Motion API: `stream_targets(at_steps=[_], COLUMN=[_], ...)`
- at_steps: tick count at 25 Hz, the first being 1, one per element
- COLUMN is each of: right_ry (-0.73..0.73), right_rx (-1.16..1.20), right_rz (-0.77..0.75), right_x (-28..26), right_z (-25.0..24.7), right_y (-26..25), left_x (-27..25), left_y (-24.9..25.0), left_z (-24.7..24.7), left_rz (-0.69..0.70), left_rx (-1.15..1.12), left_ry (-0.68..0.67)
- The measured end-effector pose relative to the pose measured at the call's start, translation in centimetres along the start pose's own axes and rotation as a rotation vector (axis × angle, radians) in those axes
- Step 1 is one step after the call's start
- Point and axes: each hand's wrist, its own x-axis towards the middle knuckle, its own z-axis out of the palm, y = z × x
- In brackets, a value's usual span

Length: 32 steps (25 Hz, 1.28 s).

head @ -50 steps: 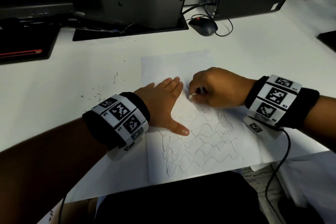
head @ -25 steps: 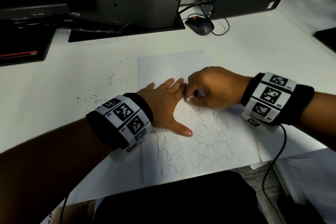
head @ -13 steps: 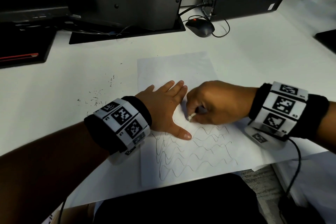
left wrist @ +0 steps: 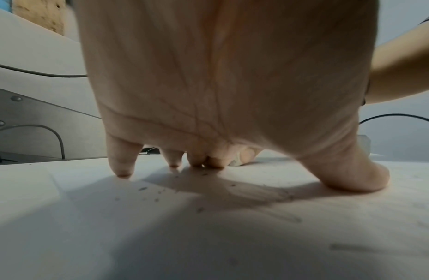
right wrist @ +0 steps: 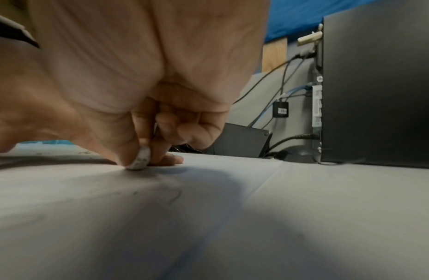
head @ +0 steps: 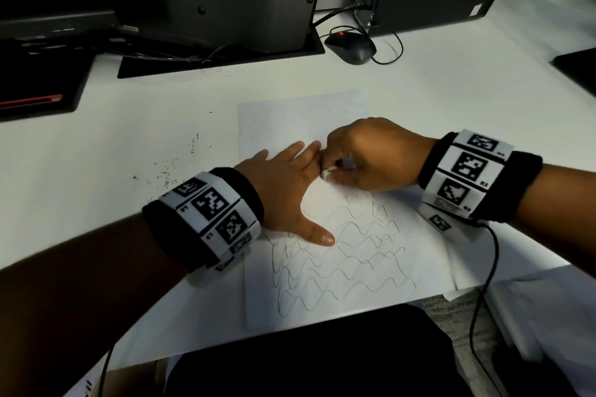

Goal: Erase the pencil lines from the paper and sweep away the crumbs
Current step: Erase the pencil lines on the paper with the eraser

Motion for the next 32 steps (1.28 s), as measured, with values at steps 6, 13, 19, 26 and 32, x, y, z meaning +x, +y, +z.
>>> stream_targets(at_steps=[6,13,19,26,32], right_ry=[-0.140,-0.174,-0.050,-0.046,-0.108], right_rx=[0.082,0.087,0.106,0.166,0.092], right_rz=[-0.083,-0.108,-0.022,-0.017,-0.092], right_x=[0.0,-0.8,-0.8,-1.0,-1.0], right_z=[0.3,0.0,-0.1,0.6,0.1], right_y=[-1.2,-1.5,0.2,0.1,0.0], left_x=[0.1,-0.3,-0.5,0.8,0.5], left_y=[-0.2,-0.1,0.3,2.1,2.0], left_z=[0.0,0.1,-0.4,-1.0,-1.1], left_rz=[0.011,-0.002,-0.031,-0.030,-0.019], left_rx=[-0.025,-0.019,0.038,-0.021,0.004], left_ry=[-0.024,-0.014,-0.028,-0.026,-0.044])
